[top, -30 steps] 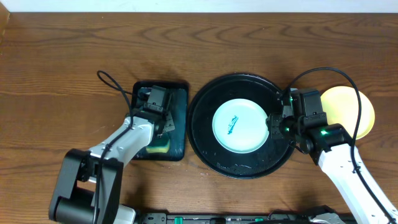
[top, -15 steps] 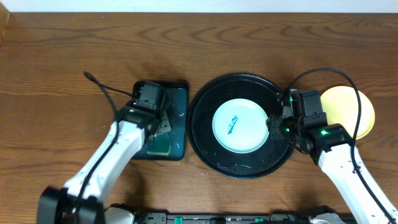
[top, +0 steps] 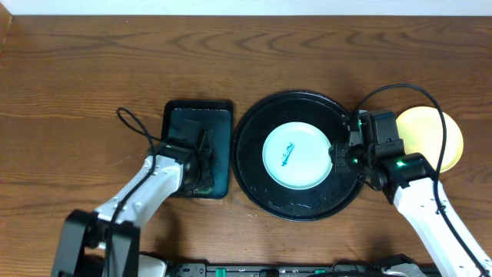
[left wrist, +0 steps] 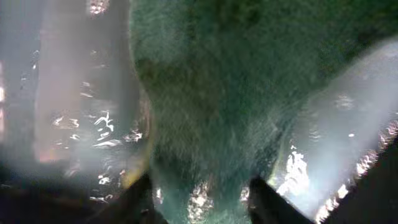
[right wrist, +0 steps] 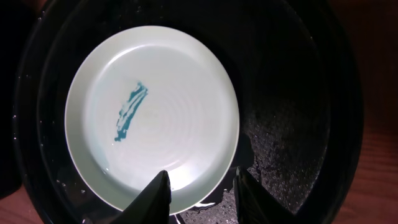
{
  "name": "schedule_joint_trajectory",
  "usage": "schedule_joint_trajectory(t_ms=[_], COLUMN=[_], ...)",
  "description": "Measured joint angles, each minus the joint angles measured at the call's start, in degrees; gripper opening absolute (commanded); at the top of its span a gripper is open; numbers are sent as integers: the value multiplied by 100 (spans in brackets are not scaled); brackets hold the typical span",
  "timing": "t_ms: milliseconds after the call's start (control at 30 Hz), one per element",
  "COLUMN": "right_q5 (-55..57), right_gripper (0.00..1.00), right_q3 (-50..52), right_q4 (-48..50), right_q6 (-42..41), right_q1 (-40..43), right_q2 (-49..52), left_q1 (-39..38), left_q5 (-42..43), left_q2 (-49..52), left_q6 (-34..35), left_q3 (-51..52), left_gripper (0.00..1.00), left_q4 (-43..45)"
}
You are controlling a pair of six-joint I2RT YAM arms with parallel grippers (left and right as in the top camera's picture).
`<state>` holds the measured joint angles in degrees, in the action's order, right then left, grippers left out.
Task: Clean dirty plates on tray and stack at the side
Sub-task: 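Pick up the green sponge from the water tray with the left gripper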
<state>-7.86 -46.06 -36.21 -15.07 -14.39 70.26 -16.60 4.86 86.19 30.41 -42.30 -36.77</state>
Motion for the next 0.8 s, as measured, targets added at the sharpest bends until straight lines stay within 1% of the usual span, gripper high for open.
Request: schedule_joint_trajectory(t_ms=[33, 133, 300, 333, 367, 400, 467, 500, 533, 700, 733, 800], right_q5=[-4, -4, -4, -7, -4, -7, -4, -4, -7, -4, -7, -4], right_gripper=[33, 32, 33, 33, 33, 32, 33, 33, 33, 33, 33, 33], right_q3=[-2, 0, 0, -2, 0, -2, -2, 0, 0, -2, -2, -2], right_q4=[0, 2, 0, 0, 2, 0, 0, 0, 0, 0, 0, 0], right_q6=[0, 0, 0, 0, 0, 0, 0, 0, 0, 0, 0, 0], right_q1=[0, 0, 0, 0, 0, 0, 0, 0, 0, 0, 0, 0], right_q2=[0, 0, 0, 0, 0, 0, 0, 0, 0, 0, 0, 0], left_q1=[0, -2, 0, 0, 0, 0, 0, 0, 0, 0, 0, 0], left_q5=[24, 120, 146, 149, 146, 149, 120, 120, 109, 101, 101, 98], left_q2=[81, 173, 256, 291, 323, 345, 354, 354, 354, 350, 350, 350], left_q6=[66, 155, 192, 192, 181, 144, 79, 48, 2, -125, -138, -175], left_q3=[0, -13, -157, -234, -315, -404, -601, -715, -815, -970, -970, -970], left_gripper=[8, 8, 8, 17, 30, 36, 56, 62, 65, 65, 64, 60], left_q4=[68, 229, 120, 61, 4, -68, -205, -254, -286, -514, -522, -417])
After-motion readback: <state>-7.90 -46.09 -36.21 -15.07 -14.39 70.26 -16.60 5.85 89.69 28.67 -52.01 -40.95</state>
